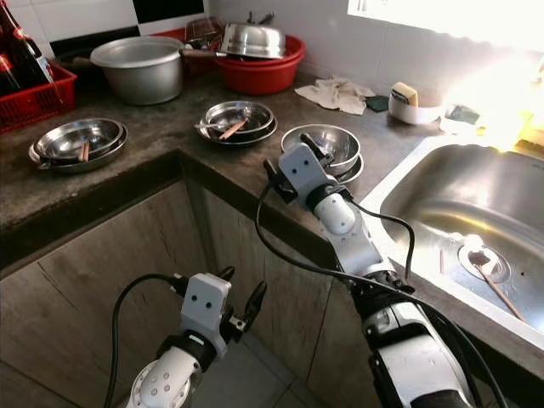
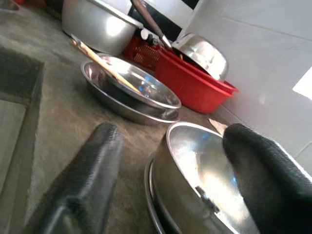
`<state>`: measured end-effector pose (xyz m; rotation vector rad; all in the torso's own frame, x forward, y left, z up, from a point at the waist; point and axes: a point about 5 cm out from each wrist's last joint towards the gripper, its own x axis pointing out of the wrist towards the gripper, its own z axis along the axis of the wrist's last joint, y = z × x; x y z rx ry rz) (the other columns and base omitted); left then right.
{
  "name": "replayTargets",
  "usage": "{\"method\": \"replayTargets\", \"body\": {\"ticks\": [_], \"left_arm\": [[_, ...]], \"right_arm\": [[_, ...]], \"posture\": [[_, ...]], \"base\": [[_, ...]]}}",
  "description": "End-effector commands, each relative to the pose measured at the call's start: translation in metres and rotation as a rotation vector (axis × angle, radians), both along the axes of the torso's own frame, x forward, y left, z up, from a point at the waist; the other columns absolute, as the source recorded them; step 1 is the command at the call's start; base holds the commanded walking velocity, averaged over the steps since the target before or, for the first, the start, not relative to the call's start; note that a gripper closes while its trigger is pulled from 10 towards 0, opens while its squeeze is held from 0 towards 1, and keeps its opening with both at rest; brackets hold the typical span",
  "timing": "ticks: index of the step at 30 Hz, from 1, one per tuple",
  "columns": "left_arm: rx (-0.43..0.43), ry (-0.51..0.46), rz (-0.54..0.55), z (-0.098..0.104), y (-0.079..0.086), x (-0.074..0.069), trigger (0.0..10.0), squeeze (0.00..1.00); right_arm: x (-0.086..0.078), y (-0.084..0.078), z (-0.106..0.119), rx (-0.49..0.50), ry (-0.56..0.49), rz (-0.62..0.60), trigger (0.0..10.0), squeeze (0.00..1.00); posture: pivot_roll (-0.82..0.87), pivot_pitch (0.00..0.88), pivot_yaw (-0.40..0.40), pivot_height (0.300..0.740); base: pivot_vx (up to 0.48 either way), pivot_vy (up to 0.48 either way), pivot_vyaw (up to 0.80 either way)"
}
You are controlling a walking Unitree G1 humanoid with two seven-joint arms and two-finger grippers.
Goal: Kitchen organization
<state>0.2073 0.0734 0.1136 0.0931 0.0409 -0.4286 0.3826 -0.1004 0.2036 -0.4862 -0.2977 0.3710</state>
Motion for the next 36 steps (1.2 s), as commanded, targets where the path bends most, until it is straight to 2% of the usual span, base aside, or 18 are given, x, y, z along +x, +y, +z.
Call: {"method": "replayTargets", "body": {"ticks": [1,2,3,4,22,23,24,36], "left_arm": [[-0.005,-0.009,-0.003,0.003,-0.001,-0.002,10.0,0.0],[-0.005,-0.008,-0.003,0.003,-0.001,-0.003,10.0,0.0],[-0.005,-0.007,-0.003,0.003,-0.001,-0.003,10.0,0.0],[-0.005,-0.007,-0.004,0.003,-0.001,-0.003,10.0,0.0],[-0.006,-0.006,-0.004,0.004,-0.002,0.0,10.0,0.0],[-0.006,-0.006,-0.004,0.004,-0.002,0.0,10.0,0.0],[-0.005,-0.006,-0.004,0.004,-0.002,0.0,10.0,0.0],[-0.003,-0.008,0.0,0.004,-0.001,0.002,10.0,0.0]], "right_arm": [[0.002,0.0,0.008,0.007,-0.034,-0.003,0.5,0.0],[0.003,0.0,0.008,0.007,-0.034,-0.003,0.5,0.0],[0.004,0.0,0.007,0.002,-0.033,-0.002,3.8,0.0],[0.004,0.0,0.007,-0.002,-0.028,0.004,10.0,0.0],[0.014,-0.013,0.008,-0.035,-0.031,-0.071,10.0,0.0],[0.014,-0.014,0.008,-0.039,-0.03,-0.075,6.9,0.0],[0.015,-0.015,0.008,-0.042,-0.029,-0.079,0.0,0.0],[0.017,-0.019,0.011,-0.051,-0.046,-0.089,0.0,0.0]], "posture": [[0.18,0.043,-0.068,0.74],[0.18,0.043,-0.068,0.74],[0.18,0.04,-0.069,0.74],[0.18,0.04,-0.069,0.74],[0.17,0.054,-0.065,0.74],[0.17,0.054,-0.065,0.74],[0.17,0.054,-0.064,0.74],[0.17,0.052,-0.061,0.74]], "base": [[0.0,0.0,0.0],[0.0,0.0,0.0],[0.0,0.0,0.0],[0.0,0.0,0.0],[0.0,0.0,0.0],[0.0,0.0,0.0],[0.0,0.0,0.0],[0.0,0.0,0.0]]}}
